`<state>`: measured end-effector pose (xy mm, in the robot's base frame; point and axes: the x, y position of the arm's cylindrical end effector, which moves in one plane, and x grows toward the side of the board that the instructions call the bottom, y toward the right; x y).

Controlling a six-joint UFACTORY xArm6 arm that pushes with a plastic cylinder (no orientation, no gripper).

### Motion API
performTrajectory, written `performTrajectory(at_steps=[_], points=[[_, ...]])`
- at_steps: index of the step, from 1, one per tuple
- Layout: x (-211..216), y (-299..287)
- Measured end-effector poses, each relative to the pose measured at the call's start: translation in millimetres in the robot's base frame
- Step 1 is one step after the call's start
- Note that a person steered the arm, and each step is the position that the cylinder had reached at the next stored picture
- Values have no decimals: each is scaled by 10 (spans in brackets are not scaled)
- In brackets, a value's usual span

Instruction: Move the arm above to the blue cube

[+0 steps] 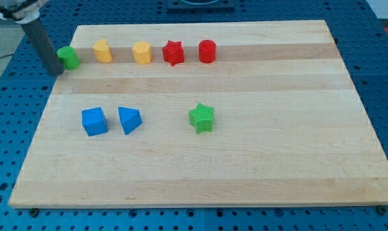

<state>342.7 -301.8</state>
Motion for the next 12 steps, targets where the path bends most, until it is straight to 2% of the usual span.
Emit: performTrajectory(at_steps=[1,2,5,6,7,8,9,10,11,12], points=[[-379,269],[-674,246],[-730,205],[-467,353],[-256,883],[30,889],[372,1878],[126,2840],[-231,3164],[-646,2959]])
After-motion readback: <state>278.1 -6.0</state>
